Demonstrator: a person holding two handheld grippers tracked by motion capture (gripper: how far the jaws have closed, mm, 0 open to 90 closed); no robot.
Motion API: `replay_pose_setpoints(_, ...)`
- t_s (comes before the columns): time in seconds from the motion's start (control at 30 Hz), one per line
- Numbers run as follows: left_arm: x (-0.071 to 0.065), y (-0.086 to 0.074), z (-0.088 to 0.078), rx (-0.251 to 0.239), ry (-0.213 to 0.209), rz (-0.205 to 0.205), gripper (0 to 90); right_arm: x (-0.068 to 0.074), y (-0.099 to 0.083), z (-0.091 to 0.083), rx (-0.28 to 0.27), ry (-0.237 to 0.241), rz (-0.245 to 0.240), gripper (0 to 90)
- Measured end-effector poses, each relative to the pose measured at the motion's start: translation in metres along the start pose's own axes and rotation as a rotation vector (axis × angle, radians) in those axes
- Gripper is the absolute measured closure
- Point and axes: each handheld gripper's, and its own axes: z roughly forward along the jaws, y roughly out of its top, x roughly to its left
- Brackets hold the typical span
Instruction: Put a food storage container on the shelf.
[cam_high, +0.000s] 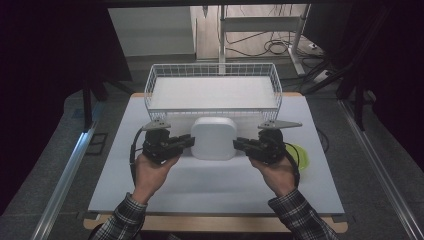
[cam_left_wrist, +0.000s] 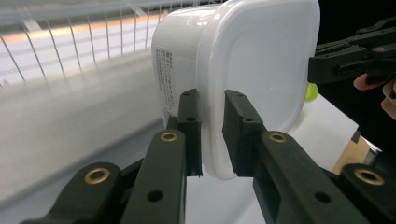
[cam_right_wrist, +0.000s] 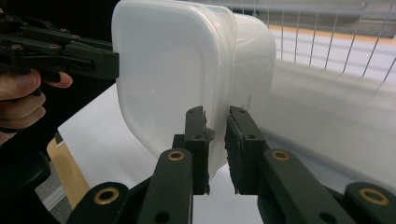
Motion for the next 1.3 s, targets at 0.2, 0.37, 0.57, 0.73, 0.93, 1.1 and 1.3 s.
replay_pose_setpoints(0.2, -0.002, 0.024, -0.008, -0.03, 0.018, 0.025, 77.8, 0.001, 0.022, -0.005, -0.028, -0.005, -0.011, 79.4)
replay_pose_setpoints(0.37, -0.001, 0.042, -0.013, -0.052, 0.025, 0.037, 77.7, 0.002, 0.041, -0.009, -0.051, -0.008, -0.025, 79.3)
replay_pose_setpoints(0.57, 0.003, 0.06, -0.016, -0.068, 0.029, 0.038, 77.7, 0.0, 0.062, -0.01, -0.071, -0.011, -0.037, 79.4)
replay_pose_setpoints(0.73, 0.01, 0.07, -0.017, -0.077, 0.035, 0.028, 77.6, 0.0, 0.077, -0.007, -0.076, -0.021, -0.049, 79.3)
replay_pose_setpoints(0.93, 0.018, 0.088, -0.014, -0.087, 0.04, 0.018, 77.5, -0.005, 0.095, -0.003, -0.09, -0.029, -0.046, 79.2)
replay_pose_setpoints(1.1, 0.024, 0.099, -0.008, -0.084, 0.037, 0.011, 77.4, -0.01, 0.107, 0.0, -0.092, -0.041, -0.041, 79.1)
replay_pose_setpoints(1.3, 0.036, 0.109, 0.003, -0.072, 0.018, -0.011, 77.4, -0.02, 0.116, 0.006, -0.099, -0.059, -0.024, 78.9)
